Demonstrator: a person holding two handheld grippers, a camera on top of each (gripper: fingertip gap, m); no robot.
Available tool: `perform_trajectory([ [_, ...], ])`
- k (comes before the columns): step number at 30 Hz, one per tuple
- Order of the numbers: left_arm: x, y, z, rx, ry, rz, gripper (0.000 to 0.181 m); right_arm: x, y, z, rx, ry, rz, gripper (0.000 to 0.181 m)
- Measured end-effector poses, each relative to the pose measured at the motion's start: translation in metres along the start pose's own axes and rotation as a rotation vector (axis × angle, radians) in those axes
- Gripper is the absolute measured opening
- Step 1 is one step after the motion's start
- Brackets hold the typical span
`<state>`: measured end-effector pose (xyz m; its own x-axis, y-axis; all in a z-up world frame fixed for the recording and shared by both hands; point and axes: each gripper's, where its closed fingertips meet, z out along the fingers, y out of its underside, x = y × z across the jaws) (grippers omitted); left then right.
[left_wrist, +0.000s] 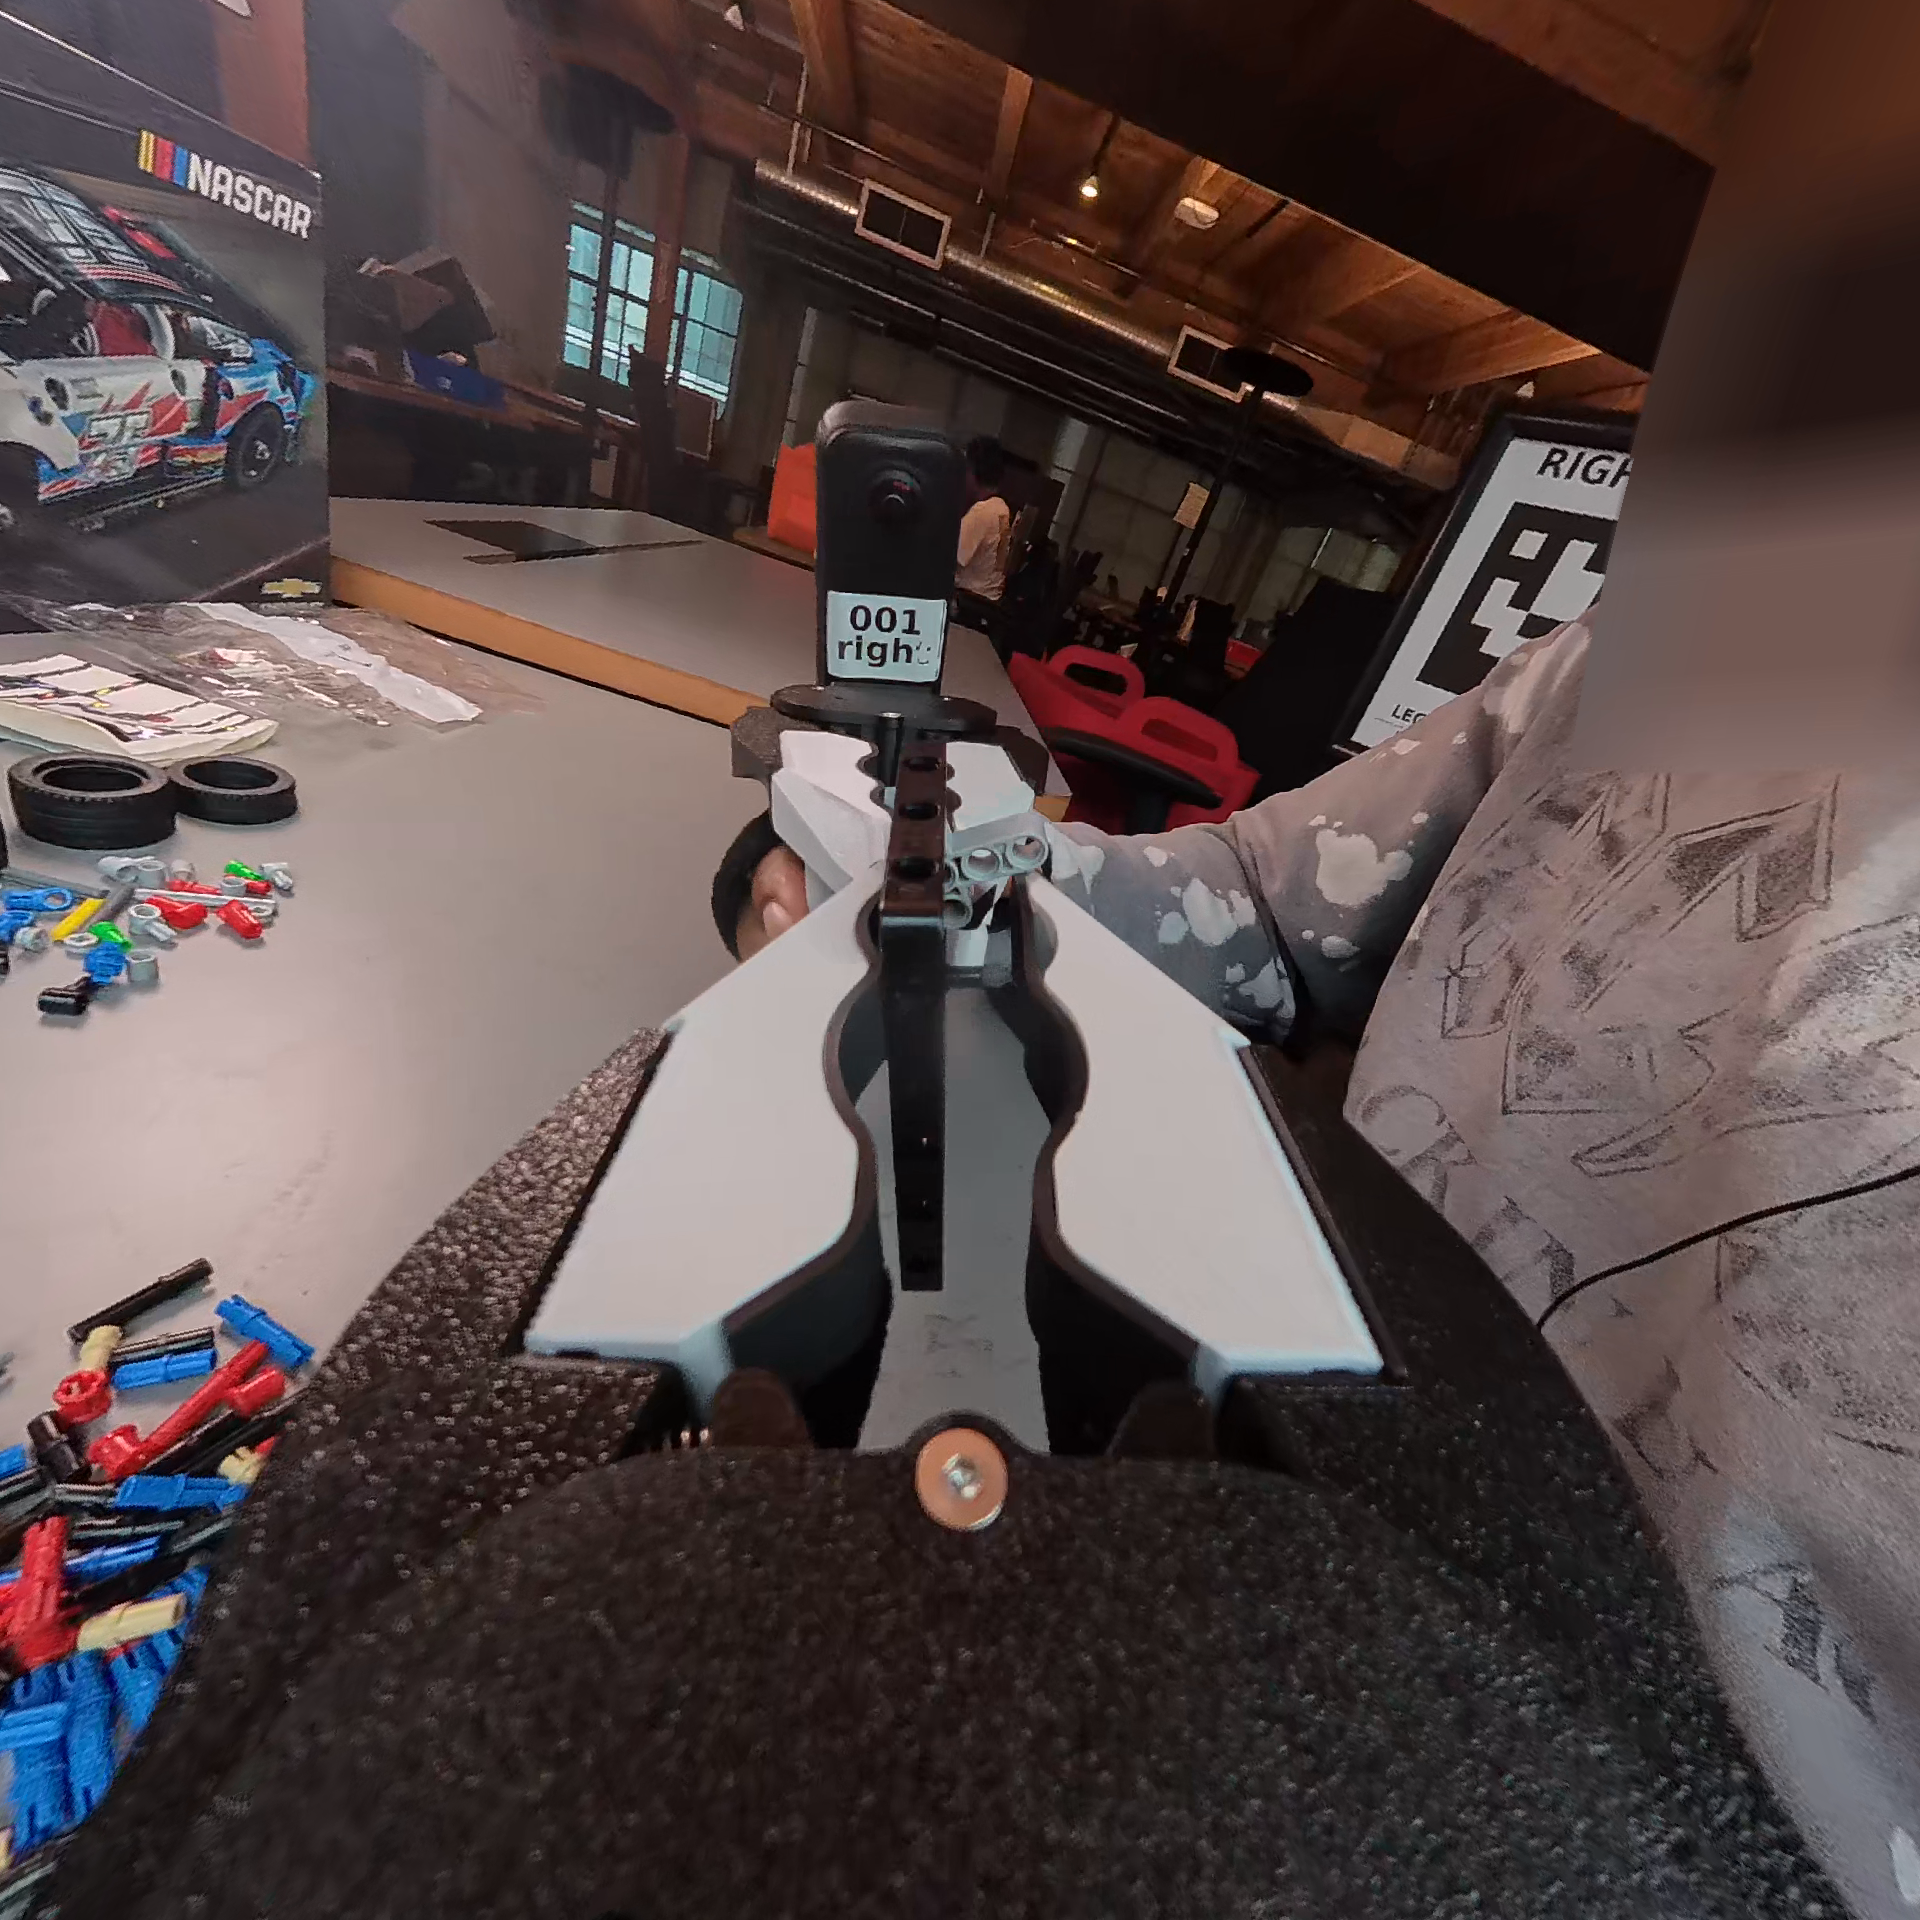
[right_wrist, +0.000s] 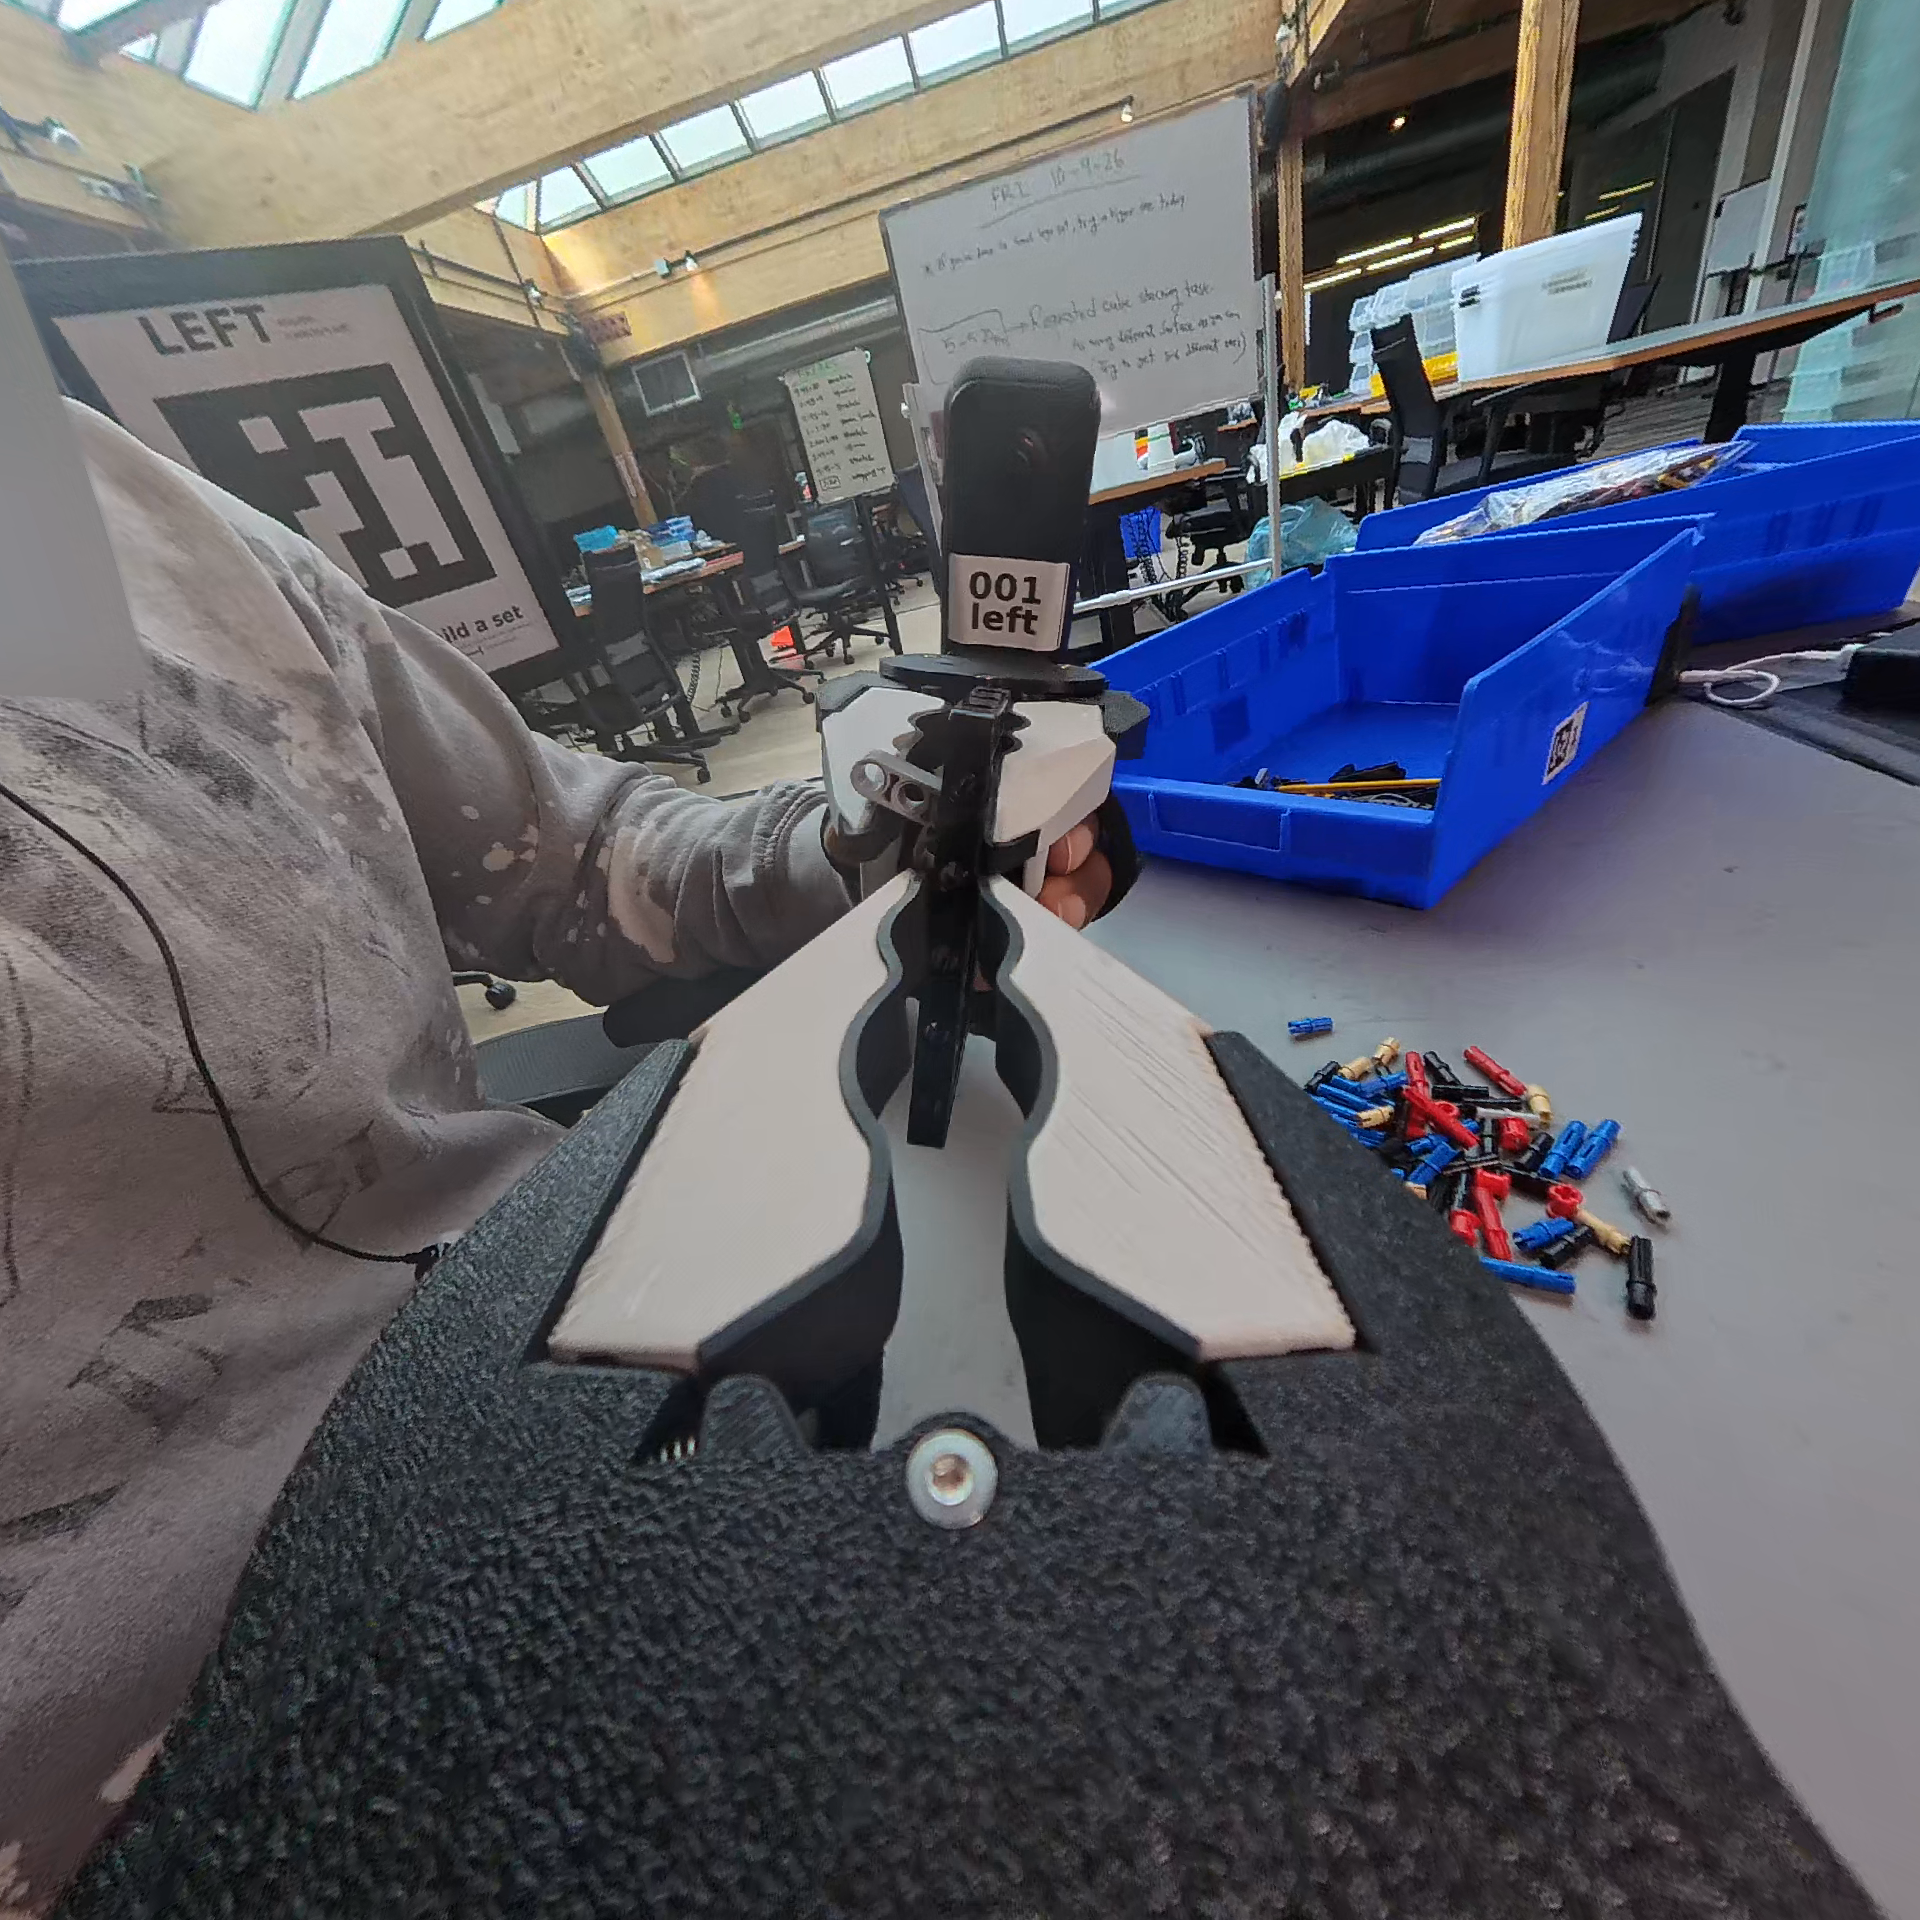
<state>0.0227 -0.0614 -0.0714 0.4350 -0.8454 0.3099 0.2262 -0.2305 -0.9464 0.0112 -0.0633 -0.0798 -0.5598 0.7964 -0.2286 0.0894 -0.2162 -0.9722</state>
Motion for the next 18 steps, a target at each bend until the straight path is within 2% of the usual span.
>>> perform_trajectory([
  [13,-0.016,-0.013,-0.003,-0.003,-0.141,0.03,0.006,0.012,-0.015,0.0,0.137,0.021,0.07,0.007],
  [14,-0.019,-0.018,-0.008,0.016,-0.161,0.031,0.008,0.015,-0.025,-0.008,0.2,0.026,0.077,0.006],
  [15,-0.022,-0.02,-0.013,0.02,-0.176,0.024,0.003,0.018,-0.025,-0.01,0.171,0.032,0.087,0.007],
  [18,-0.021,-0.015,-0.013,0.007,-0.168,0.012,0.005,0.016,-0.026,-0.011,0.15,0.061,0.022,0.007],
])
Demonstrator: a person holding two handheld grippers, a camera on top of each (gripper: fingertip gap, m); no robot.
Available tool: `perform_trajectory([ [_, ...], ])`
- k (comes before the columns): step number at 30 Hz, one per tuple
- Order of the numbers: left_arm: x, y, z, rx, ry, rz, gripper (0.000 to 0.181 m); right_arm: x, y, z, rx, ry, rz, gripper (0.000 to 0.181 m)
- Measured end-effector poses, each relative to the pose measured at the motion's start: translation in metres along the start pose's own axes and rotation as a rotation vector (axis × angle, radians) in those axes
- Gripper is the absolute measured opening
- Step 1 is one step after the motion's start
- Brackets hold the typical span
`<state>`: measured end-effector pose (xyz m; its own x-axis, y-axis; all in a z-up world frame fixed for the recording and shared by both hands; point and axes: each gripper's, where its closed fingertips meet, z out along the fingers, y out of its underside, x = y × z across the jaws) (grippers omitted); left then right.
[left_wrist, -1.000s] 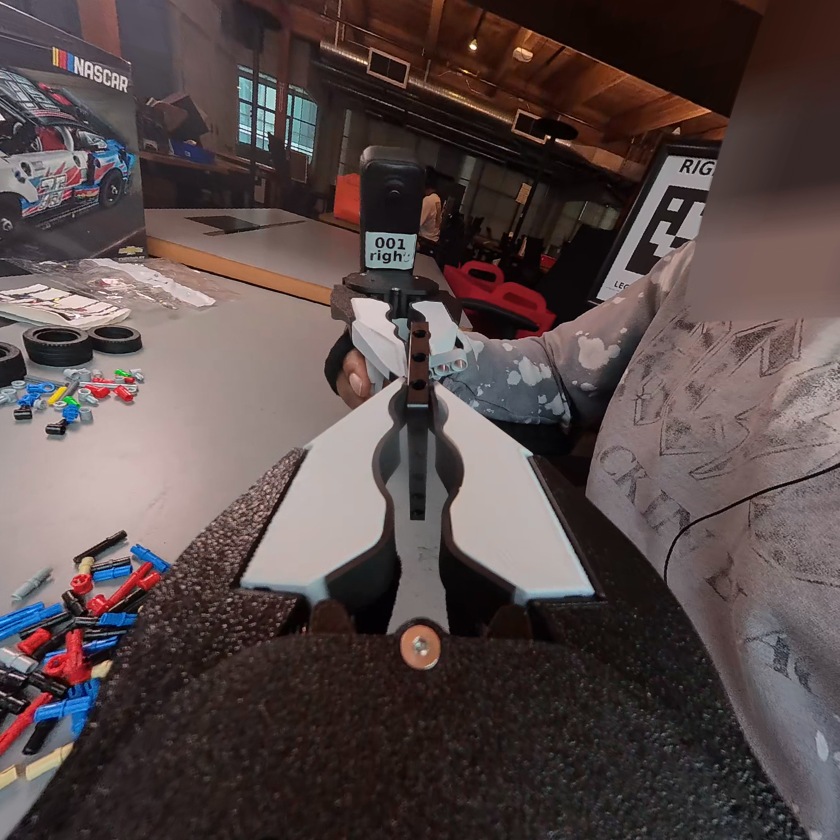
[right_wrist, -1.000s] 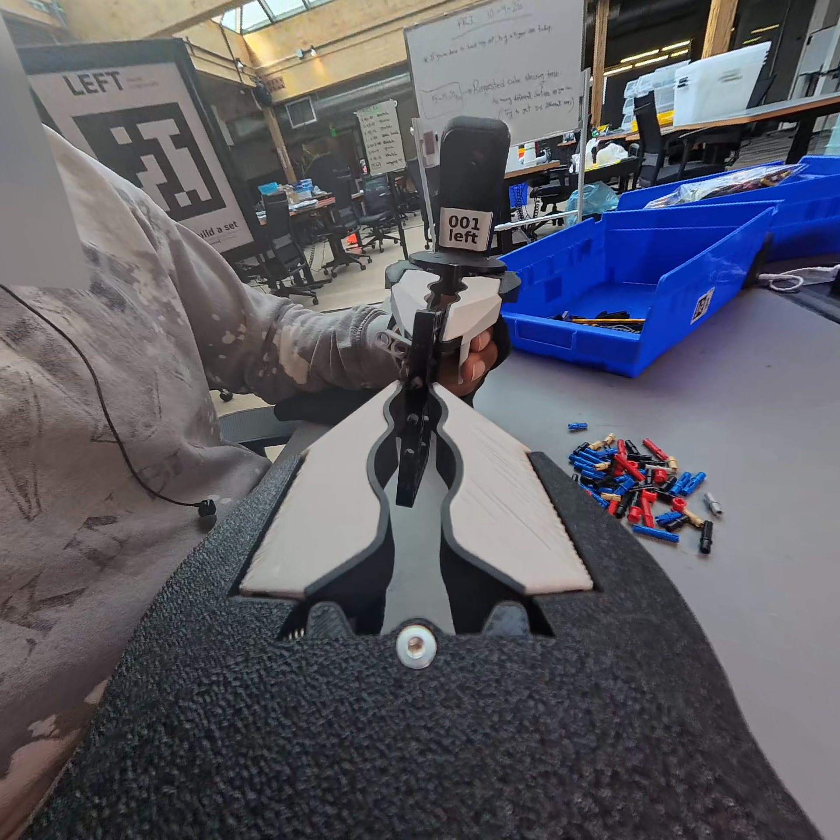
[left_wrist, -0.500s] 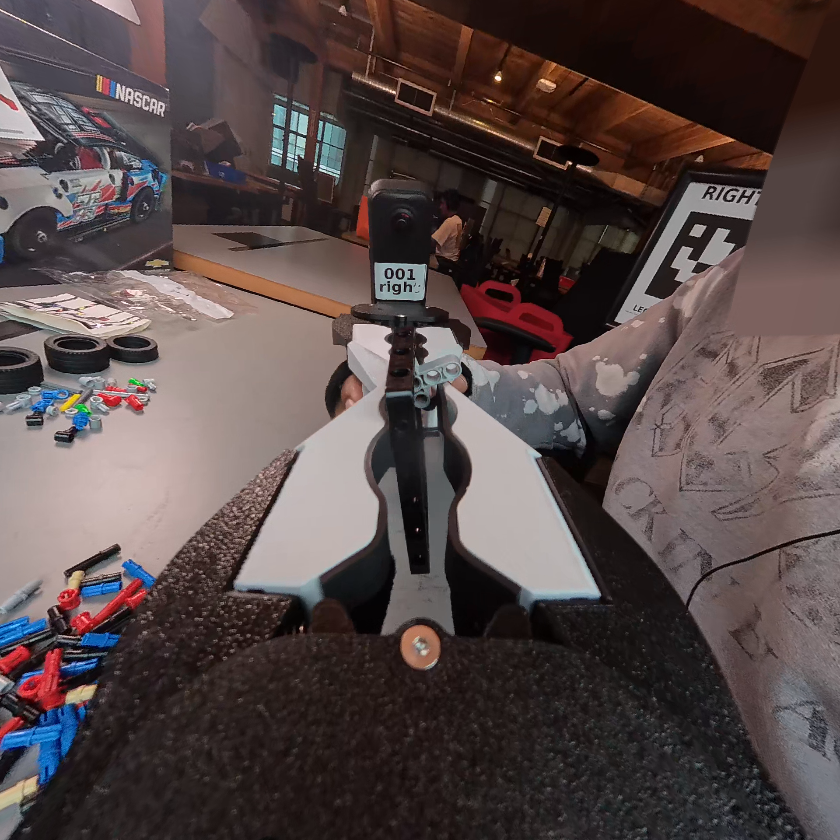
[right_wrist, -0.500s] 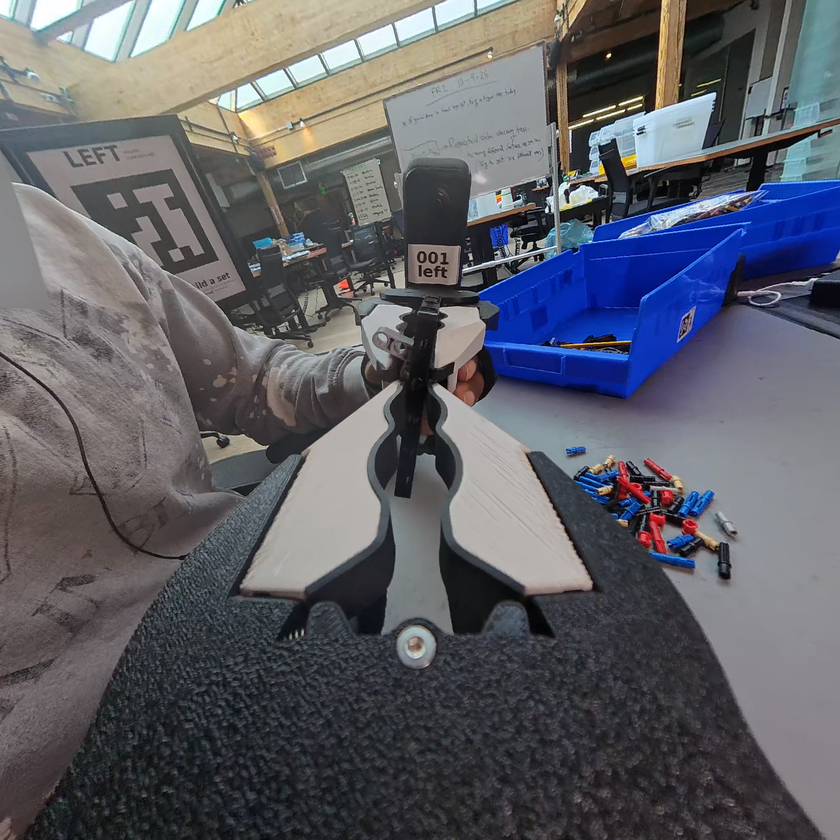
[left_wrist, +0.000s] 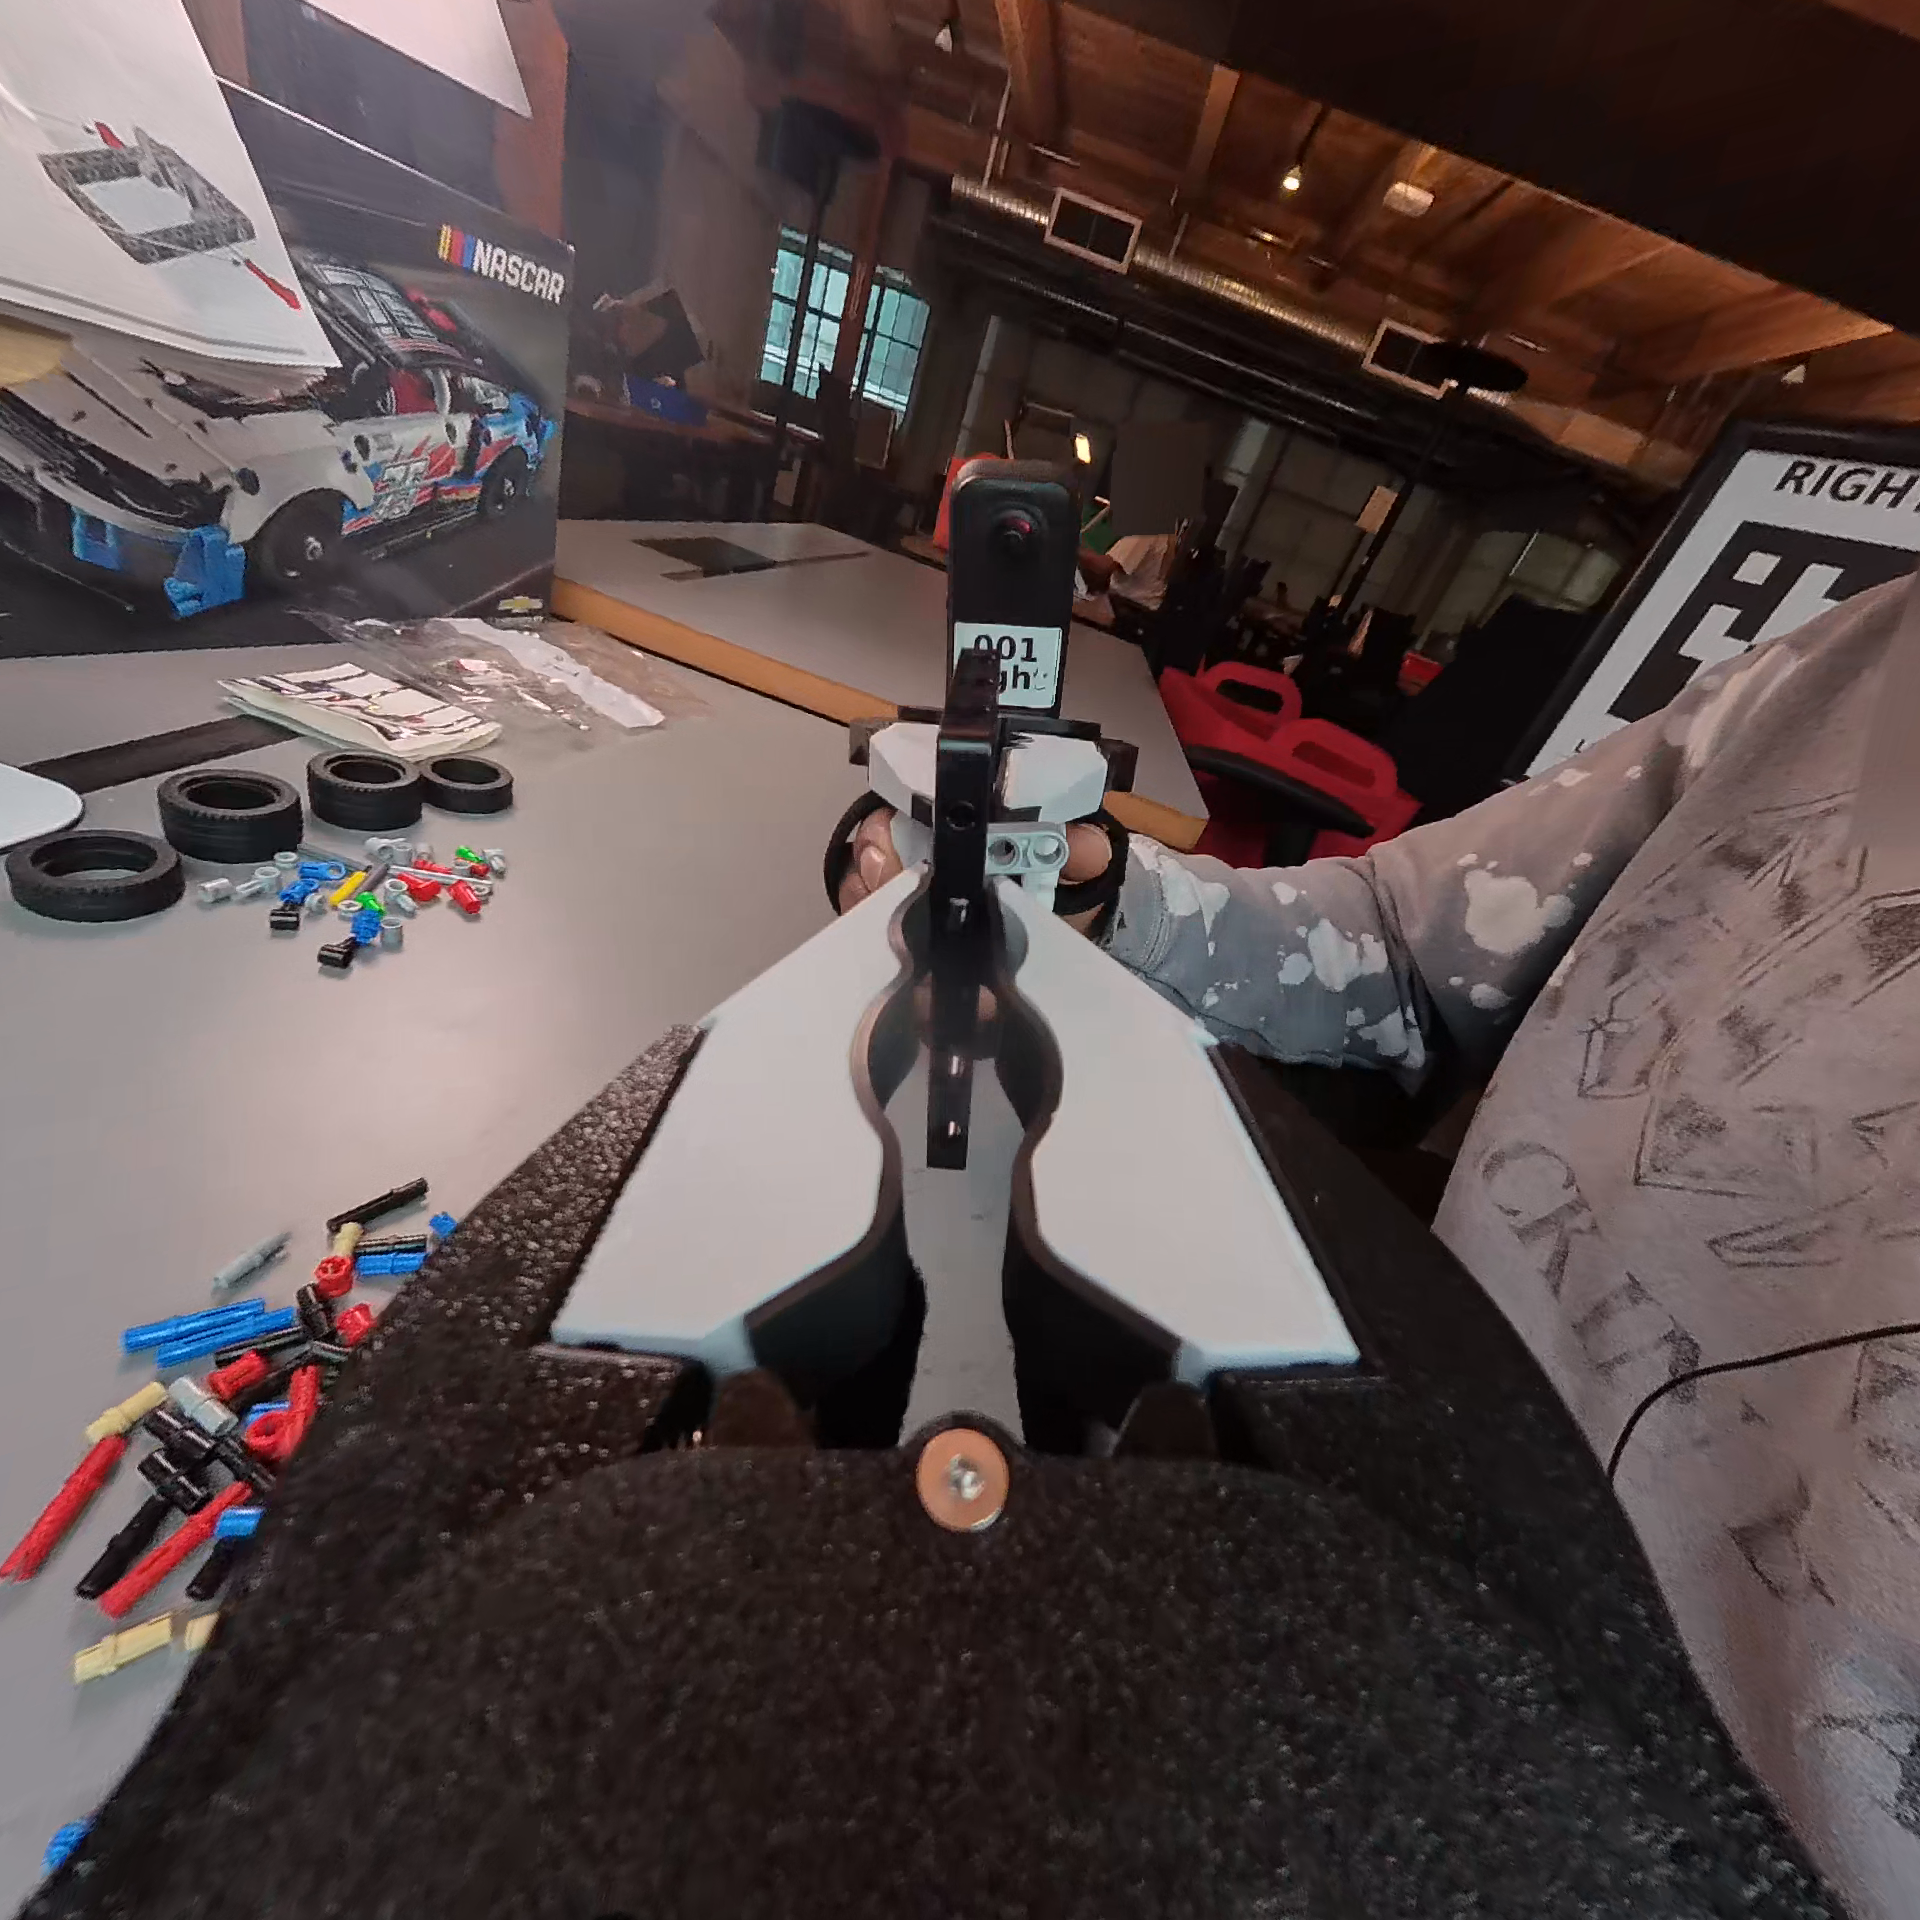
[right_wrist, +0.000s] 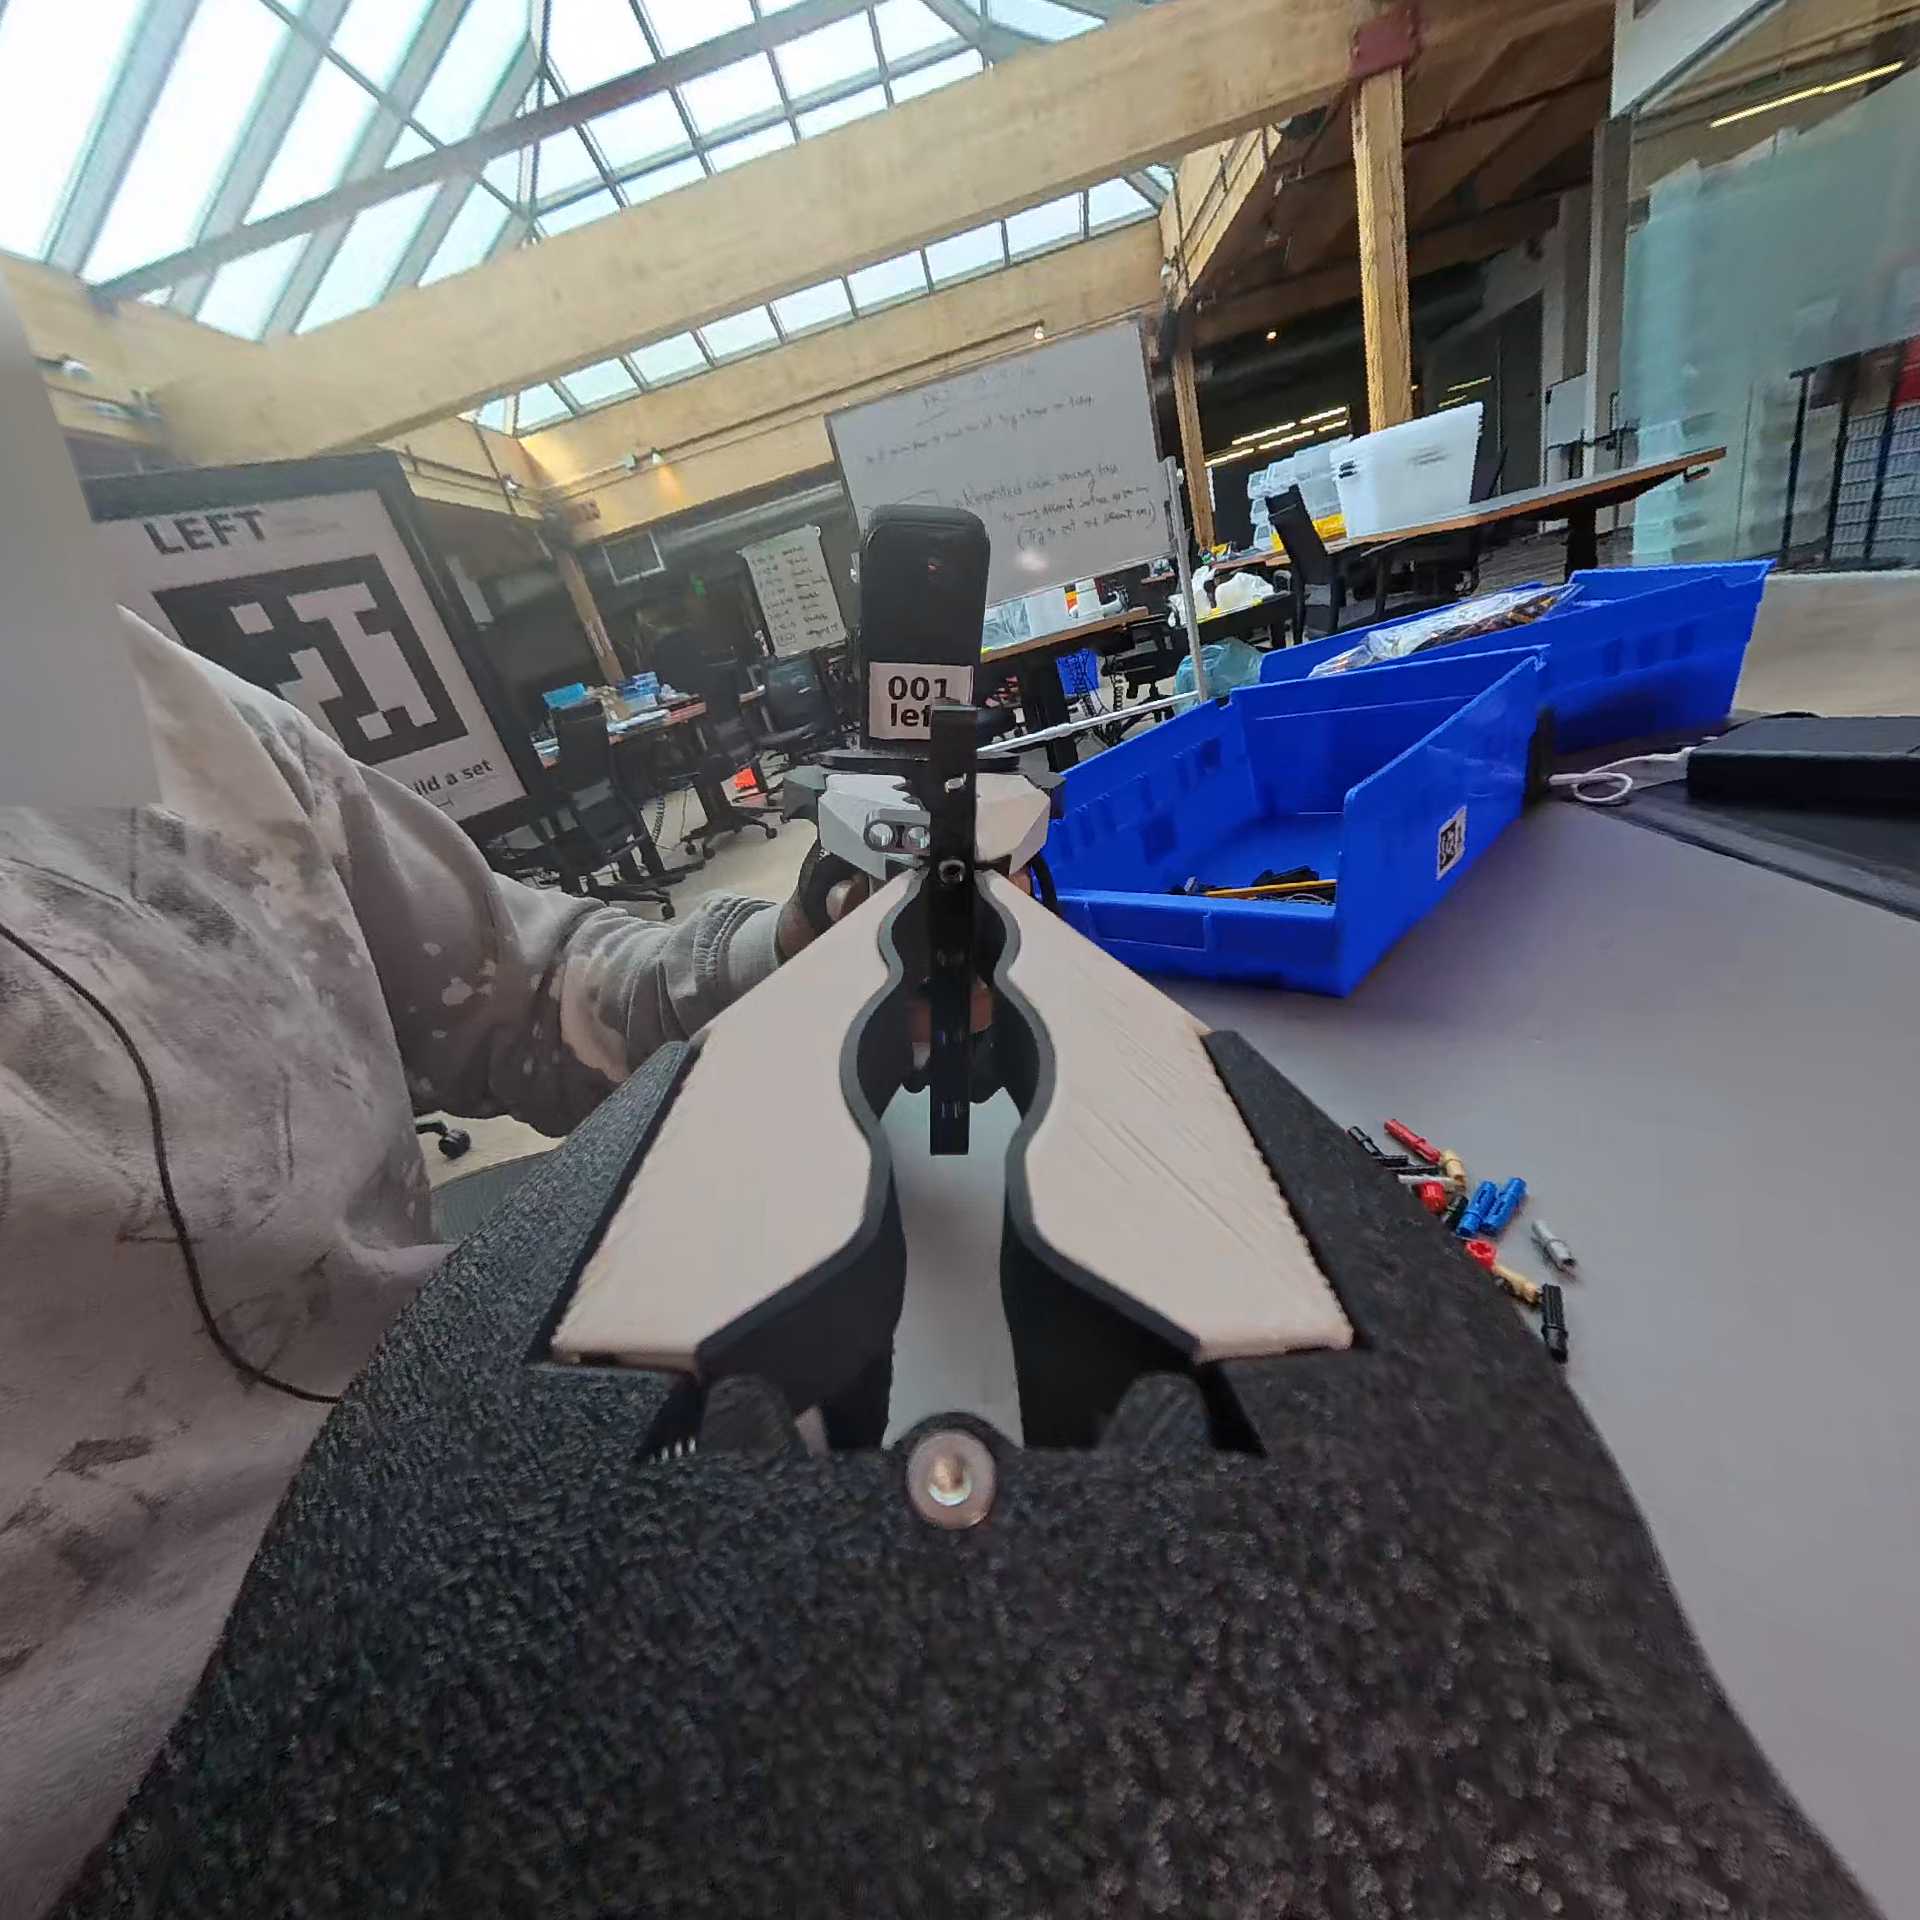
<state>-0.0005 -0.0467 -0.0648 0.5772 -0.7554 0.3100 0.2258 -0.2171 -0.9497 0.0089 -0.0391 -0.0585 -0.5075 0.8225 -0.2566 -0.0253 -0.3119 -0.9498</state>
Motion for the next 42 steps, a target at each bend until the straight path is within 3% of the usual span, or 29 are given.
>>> perform_trajectory([
  [4,-0.004,0.0,0.002,-0.012,-0.004,0.003,0.007,0.005,0.002,-0.001,-0.006,0.01,0.038,0.007],
  [10,-0.009,0.023,0.003,-0.1,-0.003,-0.048,0.005,0.009,0.013,-0.002,-0.058,0.028,0.075,0.008],
  [14,-0.014,0.06,0.004,-0.29,0.016,-0.121,0.007,0.014,0.04,-0.007,-0.236,0.036,0.117,0.007],
  [19,0.009,0.107,0.003,-0.525,0.183,-0.225,0.008,0.001,0.079,-0.016,-0.428,-0.065,0.166,0.008],
  [25,0.016,0.137,0.0,-0.711,0.186,-0.186,0.023,-0.003,0.101,-0.018,-0.539,-0.078,0.133,0.007],
  [30,-0.001,0.12,-0.004,-0.638,0.092,-0.122,0.034,0.008,0.085,-0.018,-0.468,-0.026,0.073,0.007],
  [35,-0.017,0.084,-0.014,-0.47,0.031,-0.07,0.041,-0.006,0.056,-0.014,-0.405,-0.004,-0.25,0.007],
  [38,-0.015,0.073,-0.014,-0.408,0.046,-0.028,0.04,0.007,0.049,-0.015,-0.377,0.067,-0.173,0.008],
  [42,-0.013,0.061,-0.007,-0.313,0.055,-0.024,0.027,0.02,0.034,-0.015,-0.229,0.058,0.145,0.007],
])
